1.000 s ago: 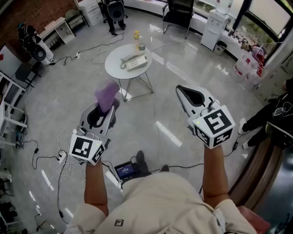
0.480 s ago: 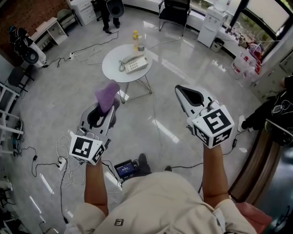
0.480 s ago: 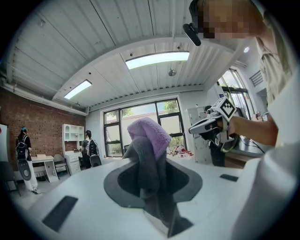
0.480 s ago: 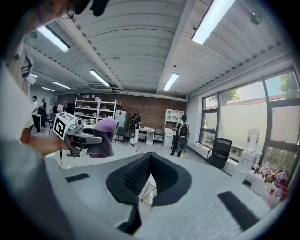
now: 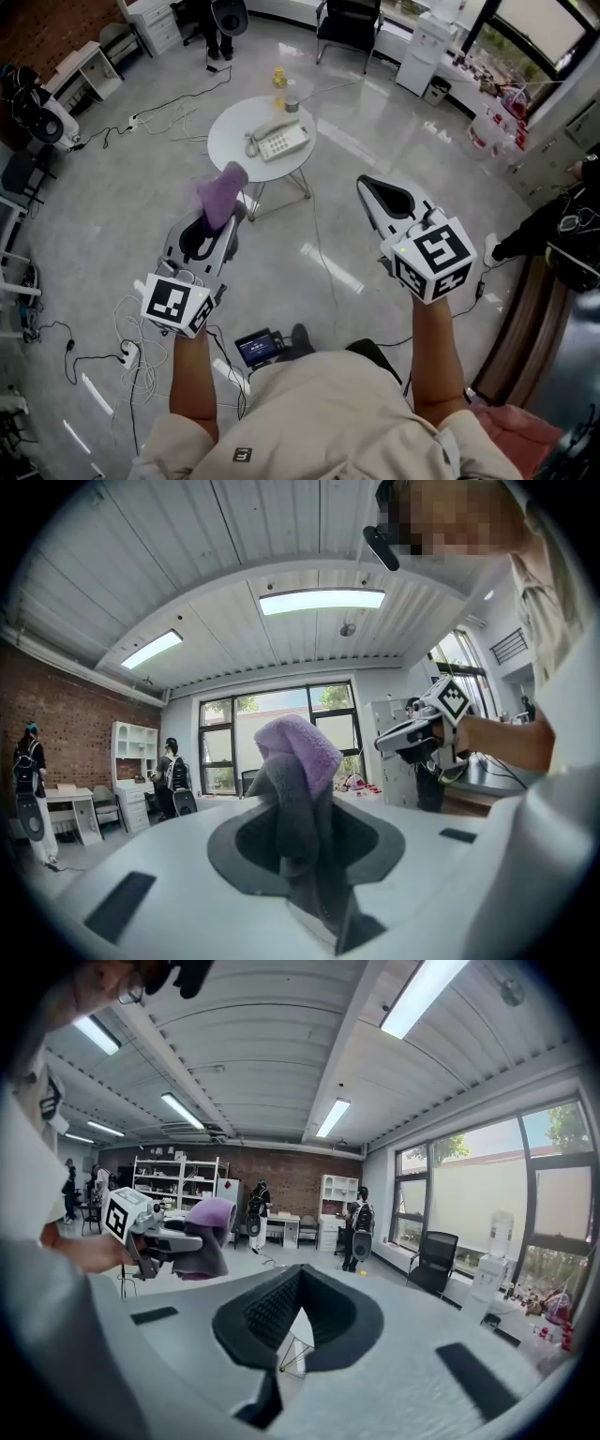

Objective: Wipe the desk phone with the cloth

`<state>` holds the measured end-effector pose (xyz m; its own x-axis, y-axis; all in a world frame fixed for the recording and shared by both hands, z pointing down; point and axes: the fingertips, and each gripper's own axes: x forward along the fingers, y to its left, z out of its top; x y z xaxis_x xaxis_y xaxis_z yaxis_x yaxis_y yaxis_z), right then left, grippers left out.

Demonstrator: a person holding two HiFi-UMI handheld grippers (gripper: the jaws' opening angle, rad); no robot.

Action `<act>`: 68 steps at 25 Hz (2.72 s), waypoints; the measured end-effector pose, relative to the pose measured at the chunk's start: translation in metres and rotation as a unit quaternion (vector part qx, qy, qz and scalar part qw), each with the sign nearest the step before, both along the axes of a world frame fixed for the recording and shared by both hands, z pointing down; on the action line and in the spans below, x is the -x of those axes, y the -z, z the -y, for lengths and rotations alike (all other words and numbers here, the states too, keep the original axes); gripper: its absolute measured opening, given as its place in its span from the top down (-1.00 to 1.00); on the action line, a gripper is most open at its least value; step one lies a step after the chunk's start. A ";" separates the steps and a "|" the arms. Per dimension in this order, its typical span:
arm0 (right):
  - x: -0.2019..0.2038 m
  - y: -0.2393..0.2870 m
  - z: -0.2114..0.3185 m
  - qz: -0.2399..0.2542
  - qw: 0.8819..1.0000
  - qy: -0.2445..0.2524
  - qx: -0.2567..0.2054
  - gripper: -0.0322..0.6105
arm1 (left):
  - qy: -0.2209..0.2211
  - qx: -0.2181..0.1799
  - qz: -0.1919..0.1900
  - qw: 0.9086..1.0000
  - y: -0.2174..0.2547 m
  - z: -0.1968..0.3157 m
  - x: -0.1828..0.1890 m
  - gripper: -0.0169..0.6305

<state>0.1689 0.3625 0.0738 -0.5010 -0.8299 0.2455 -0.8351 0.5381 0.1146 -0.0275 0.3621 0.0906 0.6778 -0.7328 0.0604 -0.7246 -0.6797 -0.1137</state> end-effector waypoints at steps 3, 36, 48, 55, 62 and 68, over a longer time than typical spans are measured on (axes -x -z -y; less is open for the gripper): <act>0.010 0.000 0.015 0.003 1.000 -0.004 0.001 0.93 | -0.005 0.003 -0.004 1.000 -0.003 0.016 0.009 0.67; 0.000 -0.032 0.218 0.056 0.995 0.083 0.024 0.92 | 0.062 0.032 0.015 0.997 -0.021 0.161 -0.019 0.67; -0.042 -0.035 0.261 0.084 0.989 0.116 0.020 0.92 | 0.090 0.032 0.051 0.994 -0.011 0.189 -0.065 0.67; -0.070 -0.045 0.271 0.094 0.989 0.109 0.029 0.92 | 0.075 0.025 0.057 0.995 -0.009 0.202 -0.094 0.67; -0.064 -0.057 0.284 0.084 0.991 0.103 0.032 0.92 | 0.064 0.022 0.053 0.996 -0.021 0.227 -0.089 0.67; -0.044 -0.068 0.309 0.065 0.993 0.090 0.035 0.92 | 0.047 0.022 0.044 0.998 -0.029 0.266 -0.071 0.67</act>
